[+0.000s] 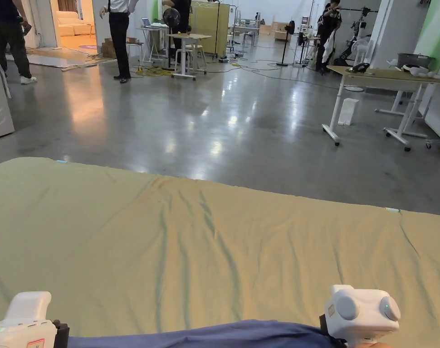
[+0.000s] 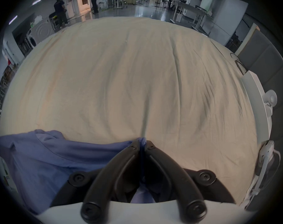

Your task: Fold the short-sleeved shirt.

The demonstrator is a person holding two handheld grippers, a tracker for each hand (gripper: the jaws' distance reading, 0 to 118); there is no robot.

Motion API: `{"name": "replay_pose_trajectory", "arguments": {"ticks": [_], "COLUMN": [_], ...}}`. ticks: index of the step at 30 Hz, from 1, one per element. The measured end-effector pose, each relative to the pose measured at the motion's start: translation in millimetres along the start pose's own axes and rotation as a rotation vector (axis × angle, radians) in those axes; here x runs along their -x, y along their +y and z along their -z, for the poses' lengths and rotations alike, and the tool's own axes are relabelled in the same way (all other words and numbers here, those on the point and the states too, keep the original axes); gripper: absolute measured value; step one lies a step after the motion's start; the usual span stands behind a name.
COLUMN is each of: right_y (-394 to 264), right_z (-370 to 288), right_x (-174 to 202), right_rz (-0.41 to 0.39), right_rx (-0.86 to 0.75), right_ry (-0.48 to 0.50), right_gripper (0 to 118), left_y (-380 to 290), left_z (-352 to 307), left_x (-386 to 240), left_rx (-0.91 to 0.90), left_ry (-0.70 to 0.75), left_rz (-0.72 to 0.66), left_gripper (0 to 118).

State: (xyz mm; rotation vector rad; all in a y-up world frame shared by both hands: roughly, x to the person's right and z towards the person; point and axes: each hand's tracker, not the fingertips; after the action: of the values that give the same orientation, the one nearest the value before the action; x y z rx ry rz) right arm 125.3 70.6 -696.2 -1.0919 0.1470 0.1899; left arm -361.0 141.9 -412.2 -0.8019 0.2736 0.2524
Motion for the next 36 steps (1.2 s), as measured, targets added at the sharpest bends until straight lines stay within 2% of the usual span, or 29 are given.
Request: {"name": "replay_pose_trajectory", "arguments": {"ticks": [4, 9, 14, 26, 36], "right_y": [-13.4, -35.5, -64.7, -104.0, -101.3], "right_z": [-38.0, -117.1, -203.0, -368.4, -478.7], "right_x": [-14.3, -31.8, -42.3, -67.2, -87.3], "right_rz": [0.072, 0.135, 0.088, 0.081, 0.070], "right_rx": [-0.144, -0.327, -0.481, -0.754, -0.921], "right_ry": [0.041, 0.096, 0.074, -0.006, -0.082], "right_gripper": [2, 2, 2, 2, 2], "left_y": [-1.3, 3.1, 13.8, 63.1, 119.6], "left_z": [-5.9, -31.0, -74.5, -202.1, -287.2], "left_x": [0.7, 1.2, -6.7, -33.3, -54.3], "left_rx": [-0.003, -0.044, -0.118, -0.343, -0.487], "left_ry": [0.009, 0.011, 0.002, -0.060, -0.109], "left_rz": [0.001, -0.003, 0.009, 0.072, 0.074], "left_gripper": [3, 3, 3, 3, 3]}}
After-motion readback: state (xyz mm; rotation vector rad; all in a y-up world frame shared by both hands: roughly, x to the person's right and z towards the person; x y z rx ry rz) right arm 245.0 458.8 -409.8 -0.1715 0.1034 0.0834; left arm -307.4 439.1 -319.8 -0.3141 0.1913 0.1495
